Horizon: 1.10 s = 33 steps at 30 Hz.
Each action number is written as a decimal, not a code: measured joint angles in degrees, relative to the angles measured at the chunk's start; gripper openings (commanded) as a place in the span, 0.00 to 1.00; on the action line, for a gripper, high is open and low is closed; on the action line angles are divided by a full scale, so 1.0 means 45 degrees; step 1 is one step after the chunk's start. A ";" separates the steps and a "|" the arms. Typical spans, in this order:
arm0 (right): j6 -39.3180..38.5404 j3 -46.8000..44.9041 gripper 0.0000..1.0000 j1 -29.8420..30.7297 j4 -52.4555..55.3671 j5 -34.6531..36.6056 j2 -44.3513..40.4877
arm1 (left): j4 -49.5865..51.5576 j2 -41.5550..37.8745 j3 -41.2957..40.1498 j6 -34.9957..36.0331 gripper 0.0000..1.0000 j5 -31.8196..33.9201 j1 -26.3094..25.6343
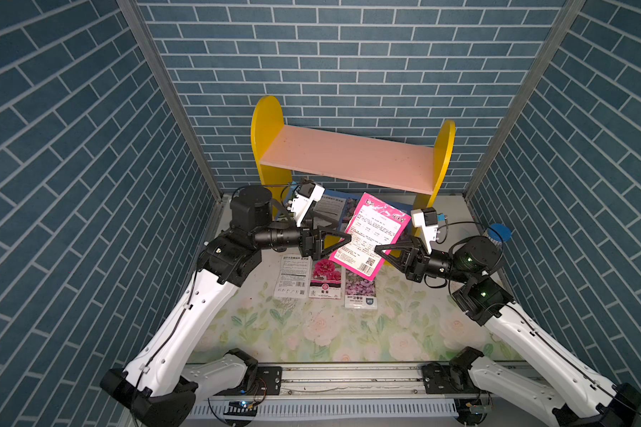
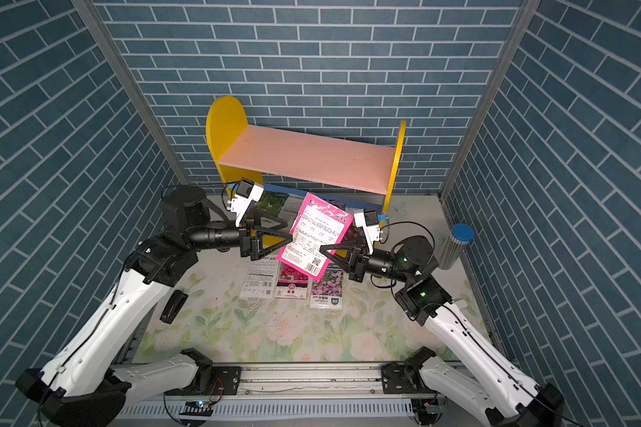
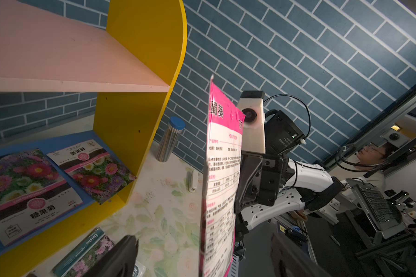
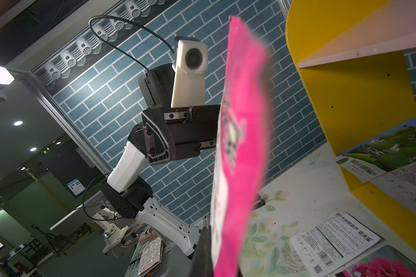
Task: Take the seed bag off the shelf
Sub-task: Pick up the seed packet from the shelf.
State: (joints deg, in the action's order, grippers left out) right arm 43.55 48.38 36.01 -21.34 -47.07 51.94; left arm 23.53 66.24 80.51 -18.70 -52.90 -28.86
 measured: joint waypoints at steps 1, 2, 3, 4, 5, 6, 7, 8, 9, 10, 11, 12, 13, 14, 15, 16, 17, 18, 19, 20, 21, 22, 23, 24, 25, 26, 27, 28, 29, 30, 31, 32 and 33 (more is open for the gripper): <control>-0.0024 0.0000 0.00 0.0015 -0.0005 -0.0087 0.0058 | 0.0000 0.0000 -0.0136 0.0005 0.86 -0.0068 -0.0044; -0.0029 0.0000 0.00 0.0029 -0.0005 -0.0141 0.0097 | -0.0019 0.0000 -0.0243 -0.0034 0.82 -0.0126 -0.0087; -0.0034 0.0000 0.00 0.0049 -0.0005 -0.0223 0.0151 | -0.0073 0.0000 -0.0364 -0.0073 0.77 -0.0194 -0.0146; -0.0039 0.0000 0.00 0.0068 0.0000 -0.0272 0.0185 | -0.0151 0.0000 -0.0510 -0.0092 0.70 -0.0257 -0.0233; -0.0053 0.0000 0.00 0.0078 -0.0005 -0.0330 0.0223 | -0.0204 0.0000 -0.0627 -0.0151 0.61 -0.0301 -0.0316; -0.0087 0.0000 0.00 0.0083 0.0000 -0.0374 0.0253 | -0.0262 0.0015 -0.0738 -0.0223 0.49 -0.0340 -0.0413; -0.0102 0.0000 0.00 0.0092 0.0010 -0.0418 0.0272 | -0.0311 0.0039 -0.0811 -0.0219 0.37 -0.0384 -0.0510; -0.0121 0.0000 0.00 0.0097 0.0024 -0.0461 0.0282 | -0.0389 0.0068 -0.0855 -0.0296 0.28 -0.0432 -0.0578; -0.0136 0.0000 0.00 0.0102 0.0058 -0.0495 0.0282 | -0.0510 0.0092 -0.0899 -0.0359 0.19 -0.0505 -0.0627; -0.0175 0.0000 0.00 0.0107 0.0092 -0.0510 0.0277 | -0.0636 0.0107 -0.0928 -0.0369 0.11 -0.0559 -0.0670; -0.0228 0.0000 0.00 0.0107 0.0117 -0.0505 0.0272 | -0.0753 0.0117 -0.0942 -0.0466 0.06 -0.0612 -0.0685; -0.0282 0.0000 0.08 0.0107 0.0165 -0.0486 0.0248 | -0.0903 0.0117 -0.0967 -0.0525 0.00 -0.0670 -0.0704; -0.0345 -0.0005 0.16 0.0102 0.0199 -0.0403 0.0194 | -0.1030 0.0112 -0.0981 -0.0529 0.00 -0.0709 -0.0719; -0.0350 -0.0005 0.23 0.0102 0.0228 -0.0321 0.0131 | -0.1214 0.0087 -0.1020 -0.0656 0.00 -0.0763 -0.0738; -0.0335 -0.0039 0.27 0.0107 0.0233 -0.0185 0.0015 | -0.1496 0.0034 -0.1141 -0.0777 0.00 -0.0767 -0.0753; -0.0398 -0.0136 0.27 0.0107 0.0146 0.0000 -0.0175 | -0.1875 -0.0092 -0.1355 -0.0971 0.00 -0.0767 -0.0753; -0.0389 -0.0262 0.27 0.0107 0.0024 0.0151 -0.0350 | -0.2210 -0.0228 -0.1593 -0.1166 0.00 -0.0758 -0.0758; -0.0311 -0.0495 0.27 0.0107 -0.0233 0.0389 -0.0602 | -0.2608 -0.0408 -0.1904 -0.1394 0.00 -0.0729 -0.0763; -0.0228 -0.0729 0.27 0.0107 -0.0520 0.0568 -0.0811 | -0.2875 -0.0544 -0.2127 -0.1549 0.00 -0.0699 -0.0777; -0.0068 -0.1015 0.27 0.0107 -0.0884 0.0763 -0.1025 | -0.3152 -0.0675 -0.2336 -0.1724 0.00 -0.0631 -0.0816; 0.0058 -0.1263 0.27 0.0107 -0.1214 0.0928 -0.1180 | -0.3405 -0.0792 -0.2487 -0.1904 0.00 -0.0534 -0.0855; 0.0199 -0.1438 0.27 0.0107 -0.1506 0.1049 -0.1258 | -0.3555 -0.0845 -0.2550 -0.2001 0.00 -0.0495 -0.0899; 0.0330 -0.1549 0.26 0.0107 -0.1744 0.1161 -0.1277 | -0.3701 -0.0879 -0.2574 -0.2093 0.00 -0.0437 -0.0942; 0.0403 -0.1593 0.25 0.0107 -0.1923 0.1243 -0.1258 | -0.3866 -0.0894 -0.2574 -0.2200 0.00 -0.0350 -0.1001; 0.0515 -0.1603 0.24 0.0107 -0.2074 0.1307 -0.1219 | -0.3988 -0.0899 -0.2574 -0.2244 0.00 -0.0296 -0.1039; 0.0612 -0.1603 0.24 0.0107 -0.2288 0.1345 -0.1171 | -0.4085 -0.0908 -0.2574 -0.2302 0.00 -0.0248 -0.1083; 0.0709 -0.1603 0.24 0.0107 -0.2467 0.1384 -0.1127 | -0.4143 -0.0913 -0.2574 -0.2346 0.00 -0.0204 -0.1107; 0.0777 -0.1603 0.24 0.0107 -0.2623 0.1409 -0.1088 | -0.4182 -0.0913 -0.2574 -0.2375 0.00 -0.0160 -0.1122; 0.0913 -0.1603 0.24 0.0107 -0.2807 0.1413 -0.1035 | -0.4211 -0.0913 -0.2574 -0.2419 0.00 -0.0141 -0.1141; 0.0967 -0.1603 0.24 0.0117 -0.2977 0.1423 -0.0981 | -0.4245 -0.0913 -0.2574 -0.2453 0.00 -0.0092 -0.1156; 0.1035 -0.1603 0.24 0.0136 -0.3094 0.1418 -0.0933 | -0.4265 -0.0913 -0.2574 -0.2467 0.00 -0.0058 -0.1171; 0.1078 -0.1603 0.24 0.0155 -0.3245 0.1418 -0.0869 | -0.4284 -0.0913 -0.2574 -0.2482 0.00 -0.0005 -0.1180; 0.1151 -0.1603 0.22 0.0180 -0.3376 0.1418 -0.0811 | -0.4303 -0.0908 -0.2574 -0.2506 0.00 0.0034 -0.1195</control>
State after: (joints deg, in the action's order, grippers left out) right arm 48.73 41.17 36.82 -36.53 -40.69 48.29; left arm 4.16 62.15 68.93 -29.98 -52.75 -34.24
